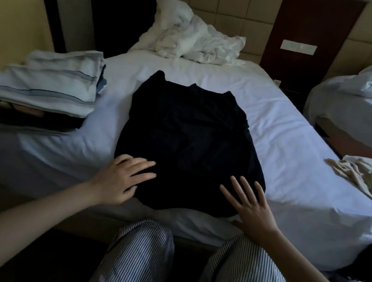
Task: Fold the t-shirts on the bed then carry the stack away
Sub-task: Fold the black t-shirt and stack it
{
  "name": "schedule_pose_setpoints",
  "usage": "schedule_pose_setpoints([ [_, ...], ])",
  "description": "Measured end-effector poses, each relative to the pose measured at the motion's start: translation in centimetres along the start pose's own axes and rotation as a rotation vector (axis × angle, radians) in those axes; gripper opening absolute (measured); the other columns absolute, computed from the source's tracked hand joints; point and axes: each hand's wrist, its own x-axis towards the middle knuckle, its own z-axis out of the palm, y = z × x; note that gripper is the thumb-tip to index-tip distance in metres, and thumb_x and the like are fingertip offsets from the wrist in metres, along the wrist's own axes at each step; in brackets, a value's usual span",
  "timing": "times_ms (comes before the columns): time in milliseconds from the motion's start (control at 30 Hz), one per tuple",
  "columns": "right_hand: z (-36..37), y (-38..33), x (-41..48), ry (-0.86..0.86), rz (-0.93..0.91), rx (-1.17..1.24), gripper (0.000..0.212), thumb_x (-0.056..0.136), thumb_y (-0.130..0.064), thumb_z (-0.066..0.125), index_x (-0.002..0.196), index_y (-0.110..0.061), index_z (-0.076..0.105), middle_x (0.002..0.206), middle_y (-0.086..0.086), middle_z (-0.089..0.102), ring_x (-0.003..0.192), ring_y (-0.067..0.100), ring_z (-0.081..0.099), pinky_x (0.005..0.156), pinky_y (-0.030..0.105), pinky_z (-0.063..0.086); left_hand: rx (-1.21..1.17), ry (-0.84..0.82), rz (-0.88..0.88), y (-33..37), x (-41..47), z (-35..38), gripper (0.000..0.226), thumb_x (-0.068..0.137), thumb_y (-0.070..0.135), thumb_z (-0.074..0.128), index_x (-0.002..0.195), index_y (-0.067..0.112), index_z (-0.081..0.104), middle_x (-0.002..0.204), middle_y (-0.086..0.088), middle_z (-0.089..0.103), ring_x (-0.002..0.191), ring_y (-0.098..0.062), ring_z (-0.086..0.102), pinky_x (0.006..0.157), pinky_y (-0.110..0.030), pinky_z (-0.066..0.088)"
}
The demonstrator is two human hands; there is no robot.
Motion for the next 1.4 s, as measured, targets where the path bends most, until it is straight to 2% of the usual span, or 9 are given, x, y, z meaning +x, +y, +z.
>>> schedule_pose_setpoints([
  [167, 0.5, 0.5, 0.6, 0.052, -0.006, -0.065, 0.138, 0.047, -0.021, 0.089, 0.15, -0.025, -0.003, 0.157, 0.006, -0.014, 0.136, 0.03, 0.025, 0.112, 0.048, 0.007, 0.339, -0.262, -0.026, -3.6, -1.7, 1.7, 0.149, 0.035, 0.011, 0.085, 0.149, 0.037, -0.008, 0.158, -0.002, -0.018, 0.146, -0.022, 0.001, 0.11, -0.051, 0.013],
  [267, 0.6, 0.4, 0.6, 0.091, -0.032, -0.101, 0.106, 0.071, -0.011, 0.066, 0.151, -0.025, -0.002, 0.158, 0.005, -0.01, 0.135, 0.029, 0.027, 0.112, 0.047, 0.008, 0.361, -0.197, -0.026, -3.2, 0.2, 1.9, 0.149, 0.041, 0.003, 0.086, 0.148, 0.039, -0.011, 0.156, -0.005, -0.022, 0.14, -0.025, 0.028, 0.105, -0.05, 0.033],
  [500, -2.2, 2.9, 0.7, 0.04, -0.164, 0.036, 0.089, 0.083, -0.031, 0.063, 0.149, -0.024, 0.004, 0.154, 0.0, 0.02, 0.139, 0.021, 0.026, 0.112, 0.036, 0.011, 0.053, -0.279, -0.037, -3.2, 0.1, 0.5, 0.115, 0.083, -0.005, 0.055, 0.131, 0.053, -0.032, 0.15, 0.003, -0.029, 0.143, -0.018, -0.012, 0.117, -0.042, 0.004],
  [567, -4.6, 2.5, 1.1, -0.183, -0.029, 0.383, 0.056, 0.099, -0.018, 0.041, 0.149, -0.02, 0.017, 0.152, -0.009, 0.019, 0.139, 0.009, 0.018, 0.11, 0.027, 0.015, -0.328, -0.33, -0.233, -3.0, 0.7, -1.4, 0.081, 0.094, 0.002, 0.046, 0.144, 0.037, -0.007, 0.158, 0.0, 0.004, 0.145, -0.013, 0.005, 0.117, -0.031, 0.009],
  [633, -7.3, 2.2, 1.9, -0.179, 0.264, 0.8, 0.027, 0.101, -0.014, 0.039, 0.107, 0.002, 0.059, 0.103, 0.01, 0.062, 0.097, 0.018, 0.056, 0.075, 0.02, 0.037, -0.603, -0.22, -0.493, -2.9, 1.5, -3.6, 0.048, 0.101, 0.022, 0.04, 0.146, 0.011, 0.029, 0.147, -0.012, 0.038, 0.133, -0.019, 0.037, 0.103, -0.024, 0.027],
  [733, -10.4, 2.5, 2.2, -0.037, 0.529, 1.074, 0.037, 0.1, -0.022, 0.041, 0.068, -0.004, 0.046, 0.057, 0.003, 0.039, 0.053, 0.012, 0.034, 0.045, 0.018, 0.027, -0.925, -0.076, -0.711, -2.8, 2.2, -6.8, 0.052, 0.1, 0.036, 0.035, 0.143, 0.005, 0.036, 0.144, -0.012, 0.042, 0.131, -0.023, 0.041, 0.102, -0.022, 0.03],
  [933, -15.2, 1.5, 1.8, 0.061, 0.546, 1.282, 0.043, 0.098, -0.038, 0.039, 0.076, -0.004, 0.053, 0.066, 0.005, 0.049, 0.06, 0.014, 0.046, 0.054, 0.023, 0.032, -1.078, 0.032, -0.671, -1.9, 1.0, -12.2, 0.055, 0.099, 0.042, 0.035, 0.141, 0.007, 0.04, 0.135, -0.014, 0.052, 0.123, -0.026, 0.049, 0.086, -0.02, 0.037],
  [1200, -22.9, 2.3, 0.6, -0.408, 0.296, 1.421, 0.076, 0.06, -0.07, 0.051, 0.1, -0.006, 0.057, 0.087, 0.013, 0.058, 0.071, 0.015, 0.061, 0.061, 0.017, 0.049, -1.475, -0.479, -0.661, -2.6, -0.8, -17.9, 0.092, 0.033, 0.062, 0.088, 0.108, 0.012, 0.067, 0.094, -0.01, 0.07, 0.084, -0.023, 0.066, 0.074, -0.032, 0.055],
  [1400, -23.8, 5.2, 1.0, -0.495, 0.247, 1.478, 0.09, 0.05, -0.078, 0.063, 0.114, -0.015, 0.055, 0.106, 0.002, 0.068, 0.093, 0.012, 0.067, 0.069, 0.017, 0.053, -1.615, -0.35, -0.743, -4.4, 1.0, -19.1, 0.064, 0.064, 0.052, 0.07, 0.113, 0.011, 0.063, 0.102, -0.01, 0.071, 0.089, -0.022, 0.069, 0.072, -0.029, 0.058],
])
